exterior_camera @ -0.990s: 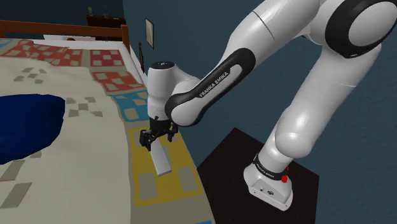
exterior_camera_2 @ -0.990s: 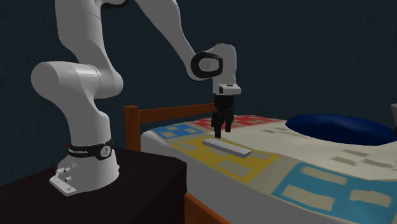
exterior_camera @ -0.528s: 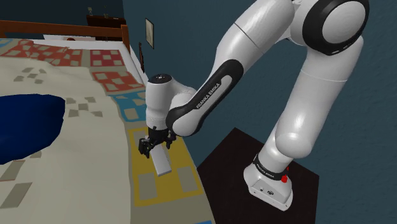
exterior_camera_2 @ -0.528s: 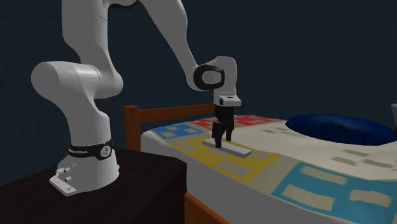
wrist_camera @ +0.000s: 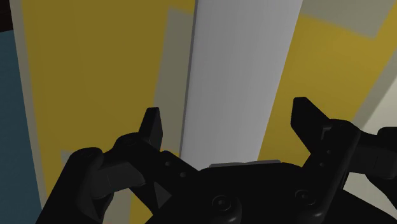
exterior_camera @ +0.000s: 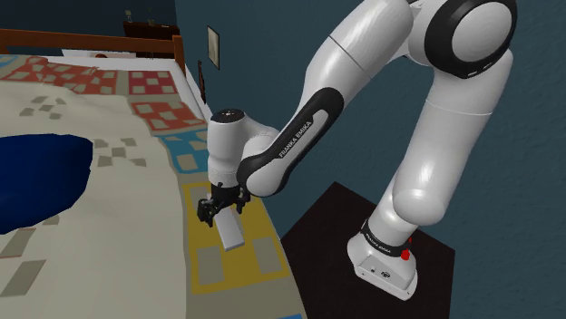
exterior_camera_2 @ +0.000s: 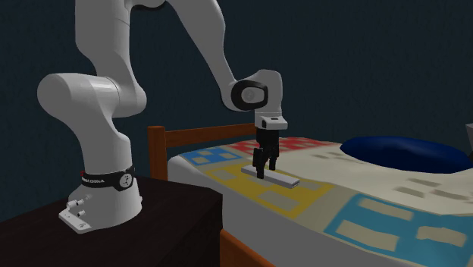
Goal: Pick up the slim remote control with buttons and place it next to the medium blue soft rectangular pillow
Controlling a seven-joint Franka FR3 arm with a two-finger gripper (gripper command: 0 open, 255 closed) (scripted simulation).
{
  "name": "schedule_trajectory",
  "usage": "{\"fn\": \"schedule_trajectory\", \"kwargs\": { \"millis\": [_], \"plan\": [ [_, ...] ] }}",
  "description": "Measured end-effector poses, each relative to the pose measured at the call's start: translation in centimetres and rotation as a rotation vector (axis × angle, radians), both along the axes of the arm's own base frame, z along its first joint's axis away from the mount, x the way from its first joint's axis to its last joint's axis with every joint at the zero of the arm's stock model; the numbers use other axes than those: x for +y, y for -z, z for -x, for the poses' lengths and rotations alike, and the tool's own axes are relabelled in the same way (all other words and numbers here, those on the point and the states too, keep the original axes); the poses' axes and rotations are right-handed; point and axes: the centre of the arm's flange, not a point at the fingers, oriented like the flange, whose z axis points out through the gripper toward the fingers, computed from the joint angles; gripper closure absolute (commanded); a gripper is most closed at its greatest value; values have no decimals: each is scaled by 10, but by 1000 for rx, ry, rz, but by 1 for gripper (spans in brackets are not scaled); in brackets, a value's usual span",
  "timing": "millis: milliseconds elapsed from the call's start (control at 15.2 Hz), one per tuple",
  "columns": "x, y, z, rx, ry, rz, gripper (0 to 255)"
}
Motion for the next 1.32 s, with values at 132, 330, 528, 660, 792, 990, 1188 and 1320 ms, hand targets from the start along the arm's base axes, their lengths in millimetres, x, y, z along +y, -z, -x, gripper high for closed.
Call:
{"fn": "schedule_trajectory", "kwargs": {
  "millis": [132, 330, 528, 660, 792, 990, 1188, 1320],
  "plan": [
    [0, 0, 0, 0, 0, 0, 255],
    [0, 0, 0, 0, 1, 0, 255],
    [0, 0, 0, -1, 1, 0, 255],
    [0, 0, 0, -1, 1, 0, 255],
    [0, -7, 0, 0, 0, 0, 255],
    [0, -20, 0, 0, 0, 0, 255],
    [0, -37, -1, 0, 0, 0, 255],
    [0, -48, -1, 0, 0, 0, 255]
  ]
}}
